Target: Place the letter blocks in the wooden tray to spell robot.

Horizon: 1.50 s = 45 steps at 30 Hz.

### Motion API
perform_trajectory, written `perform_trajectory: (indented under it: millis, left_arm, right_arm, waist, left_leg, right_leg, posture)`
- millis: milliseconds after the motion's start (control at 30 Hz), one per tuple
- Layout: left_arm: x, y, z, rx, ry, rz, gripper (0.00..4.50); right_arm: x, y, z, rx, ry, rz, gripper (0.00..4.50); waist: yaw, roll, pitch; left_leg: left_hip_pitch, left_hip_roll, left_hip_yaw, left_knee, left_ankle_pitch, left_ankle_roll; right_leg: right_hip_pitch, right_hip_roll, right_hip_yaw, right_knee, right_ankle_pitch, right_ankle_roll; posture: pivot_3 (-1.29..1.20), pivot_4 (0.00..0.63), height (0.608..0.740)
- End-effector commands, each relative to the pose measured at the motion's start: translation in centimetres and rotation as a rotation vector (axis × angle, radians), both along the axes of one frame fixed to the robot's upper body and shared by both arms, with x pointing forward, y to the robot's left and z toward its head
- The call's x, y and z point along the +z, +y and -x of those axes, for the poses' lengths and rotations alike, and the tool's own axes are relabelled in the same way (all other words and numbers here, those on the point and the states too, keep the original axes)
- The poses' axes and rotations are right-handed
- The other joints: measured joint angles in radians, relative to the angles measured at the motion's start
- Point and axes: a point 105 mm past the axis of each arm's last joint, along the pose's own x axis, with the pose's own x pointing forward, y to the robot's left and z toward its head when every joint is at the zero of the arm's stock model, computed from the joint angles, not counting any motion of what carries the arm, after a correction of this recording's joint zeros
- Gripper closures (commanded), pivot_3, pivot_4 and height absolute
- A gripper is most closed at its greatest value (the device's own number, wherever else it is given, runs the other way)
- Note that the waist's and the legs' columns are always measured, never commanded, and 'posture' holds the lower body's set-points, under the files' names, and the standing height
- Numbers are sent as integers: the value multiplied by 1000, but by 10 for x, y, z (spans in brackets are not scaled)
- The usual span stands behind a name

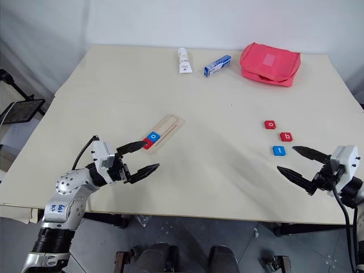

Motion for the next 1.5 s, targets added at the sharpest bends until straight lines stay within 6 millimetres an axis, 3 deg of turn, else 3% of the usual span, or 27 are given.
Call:
perform_trajectory:
  millis: [33, 233, 467, 667, 800, 933, 1167, 1500]
  left_arm:
    - [14, -4, 2, -6, -38, 21, 0]
    - [13, 2, 7, 8, -24, 18, 0]
    - [7, 38, 16, 119, 40, -30, 0]
    - [2, 60, 4, 256, 86, -113, 0]
    - [21, 58, -11, 269, 47, -139, 0]
    - [24, 61, -37, 393, 176, -144, 0]
    - [34, 43, -58, 390, 247, -212, 0]
    - [26, 7, -80, 344, 323, -319, 0]
  right_arm:
    - [9, 0, -2, -3, -36, -2, 55]
    - [7, 3, -3, 6, -27, 0, 55]
    - [9, 7, -9, 28, -26, 9, 55]
    - [14, 17, -16, 78, -40, 27, 55]
    - [18, 28, -21, 130, -52, 46, 55]
    - [23, 35, -28, 157, -68, 52, 55]
    - [25, 46, -25, 226, -68, 71, 55]
    - [26, 48, -25, 229, -73, 71, 55]
  waist:
    - [0, 0, 0]
    - [0, 0, 0]
    - [-5, 0, 0]
    - [2, 0, 0]
    - [2, 0, 0]
    - [-1, 0, 0]
    - [-1, -1, 1]
    - [1, -2, 2]
  left_leg:
    - [0, 0, 0, 0, 0, 0]
    - [0, 0, 0, 0, 0, 0]
    - [0, 1, -1, 0, 0, -1]
    - [0, 0, -4, 0, 0, -1]
    - [-1, -1, -6, 0, 0, -1]
    - [0, -1, -6, 0, 1, -2]
    - [-2, -1, -8, -1, 1, -2]
    - [-3, -2, -8, 0, 1, -2]
  right_leg:
    - [0, 0, 0, 0, 0, 0]
    - [0, 0, 0, 0, 0, 0]
    - [0, 0, 1, -1, 0, 0]
    - [2, 0, 3, -2, 0, 0]
    - [2, -1, 2, -2, 0, 0]
    - [2, 0, 1, -1, 0, 0]
    - [0, 1, -1, 1, 0, 0]
    - [0, 1, -6, 1, 0, 0]
  posture:
    - [0, 150, 740]
    - [0, 150, 740]
    - [0, 150, 740]
    - [0, 150, 740]
    - [0, 150, 740]
    - [0, 150, 740]
    - [0, 150, 740]
    - [0, 150, 740]
